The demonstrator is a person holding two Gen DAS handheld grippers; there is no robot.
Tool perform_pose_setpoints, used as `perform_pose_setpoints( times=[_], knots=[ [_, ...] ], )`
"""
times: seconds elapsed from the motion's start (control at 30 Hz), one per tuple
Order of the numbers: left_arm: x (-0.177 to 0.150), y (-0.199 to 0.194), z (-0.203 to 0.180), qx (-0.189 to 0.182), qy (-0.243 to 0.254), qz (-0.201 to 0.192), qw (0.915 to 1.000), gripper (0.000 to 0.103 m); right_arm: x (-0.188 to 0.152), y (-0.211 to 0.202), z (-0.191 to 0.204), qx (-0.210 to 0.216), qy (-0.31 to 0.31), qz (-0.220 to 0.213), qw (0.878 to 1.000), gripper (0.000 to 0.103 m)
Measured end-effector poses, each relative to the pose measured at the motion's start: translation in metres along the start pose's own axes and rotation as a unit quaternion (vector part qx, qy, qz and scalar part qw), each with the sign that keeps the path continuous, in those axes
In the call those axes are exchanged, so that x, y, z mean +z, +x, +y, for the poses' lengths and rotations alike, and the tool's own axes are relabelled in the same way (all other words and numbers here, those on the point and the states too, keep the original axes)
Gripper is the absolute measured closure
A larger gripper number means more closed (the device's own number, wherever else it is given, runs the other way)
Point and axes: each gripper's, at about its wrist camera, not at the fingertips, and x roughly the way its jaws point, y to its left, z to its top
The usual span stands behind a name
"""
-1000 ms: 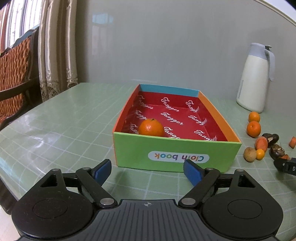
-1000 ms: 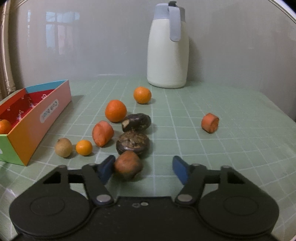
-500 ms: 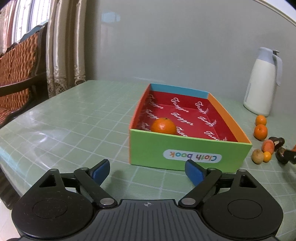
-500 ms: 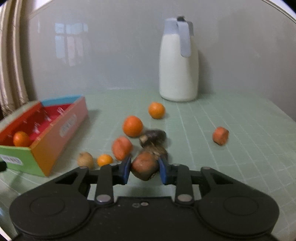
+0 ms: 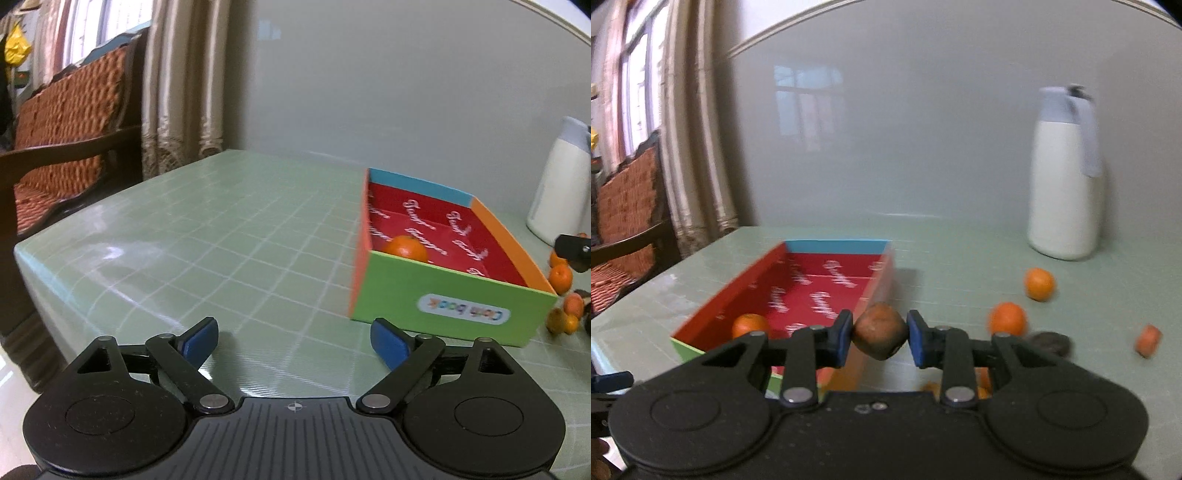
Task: Organize fruits
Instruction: 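Carry the reddish fruit in the right tool into the box and open, then withdraw the right tool and move the left tool toward the longan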
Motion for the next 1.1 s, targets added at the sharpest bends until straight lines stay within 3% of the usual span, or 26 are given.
perform_pose_setpoints(
  times=[0.43,0.8,1.1],
  knots=[
    [-0.003,-0.001,0.033,0.021,-0.031,0.003,0.9993,0.012,-0.006,0.040,0.058,0.046,-0.037,0.057,0.997,0.072],
    [-0.003,-0.006,0.039,0.020,-0.033,0.004,0.9993,0.012,-0.007,0.047,0.058,0.062,-0.017,0.080,0.995,0.068],
    [-0.002,-0.005,0.035,0.020,-0.027,0.007,0.9994,0.012,0.000,0.031,0.046,0.060,-0.002,0.055,0.997,0.062]
  ],
)
